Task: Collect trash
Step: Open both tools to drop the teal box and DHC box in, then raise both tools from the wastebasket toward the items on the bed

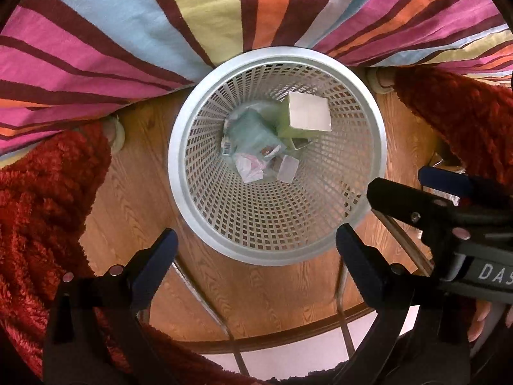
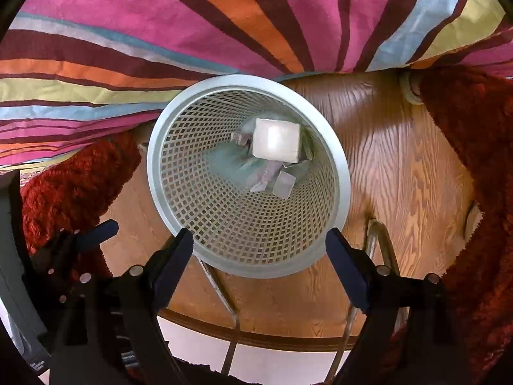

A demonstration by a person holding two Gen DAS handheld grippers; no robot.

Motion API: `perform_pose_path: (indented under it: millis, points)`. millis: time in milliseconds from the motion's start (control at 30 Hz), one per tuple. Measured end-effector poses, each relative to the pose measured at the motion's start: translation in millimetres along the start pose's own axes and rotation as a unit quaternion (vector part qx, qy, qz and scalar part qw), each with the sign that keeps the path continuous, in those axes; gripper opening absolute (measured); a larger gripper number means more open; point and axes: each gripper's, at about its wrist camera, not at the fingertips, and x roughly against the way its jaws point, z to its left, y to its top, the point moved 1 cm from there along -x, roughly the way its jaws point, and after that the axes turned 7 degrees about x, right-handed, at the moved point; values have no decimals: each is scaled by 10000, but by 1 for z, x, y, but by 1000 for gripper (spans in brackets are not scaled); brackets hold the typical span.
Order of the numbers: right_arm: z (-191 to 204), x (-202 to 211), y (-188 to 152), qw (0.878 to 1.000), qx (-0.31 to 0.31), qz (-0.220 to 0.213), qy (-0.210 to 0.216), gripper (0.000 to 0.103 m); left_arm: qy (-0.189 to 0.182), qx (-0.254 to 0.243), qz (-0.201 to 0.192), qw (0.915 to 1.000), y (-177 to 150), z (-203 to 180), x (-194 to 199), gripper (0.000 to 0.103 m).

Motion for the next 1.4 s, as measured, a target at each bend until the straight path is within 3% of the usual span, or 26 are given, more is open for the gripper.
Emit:
perform_pose_path:
  millis: [400,533,700,800,833,867,900,933,1067,1233,1400]
  points:
    - [1,15,-6,9996,-6,-275,-57,80,-180,55,-376,9991,-6,1,19,96]
    - [3,40,-14,9974,96,-713,-1,80,-382,-44,-1092,9933,-15,0,57,96]
    - [9,88,-26,9887,382,-1446,83,80,-432,-271,-2092,9765,-24,-1,109,96]
    - [13,135,-31,9710,553,-2322,142,80,-512,-250,-2551,9652,-24,0,136,96]
    - [14,154,-31,9607,584,-2709,165,80,-554,-234,-2887,9555,-20,1,158,96]
    - [14,170,-30,9516,604,-3010,157,81,-570,-230,-2976,9527,-19,1,164,96]
    - [14,186,-29,9413,633,-3312,136,81,-652,-203,-3293,9418,-12,0,187,96]
    - [15,205,-26,9282,680,-3658,85,80,-704,-191,-3399,9376,-9,-1,196,96]
    - [22,264,-2,8864,919,-4536,-48,81,-942,-183,-3978,9125,20,-12,251,96]
    - [40,311,35,8437,1463,-5159,-244,81,-793,-374,-4304,8984,62,-34,287,96]
    - [51,326,73,8318,1766,-5253,-314,81,-599,-374,-4419,8943,94,-49,297,96]
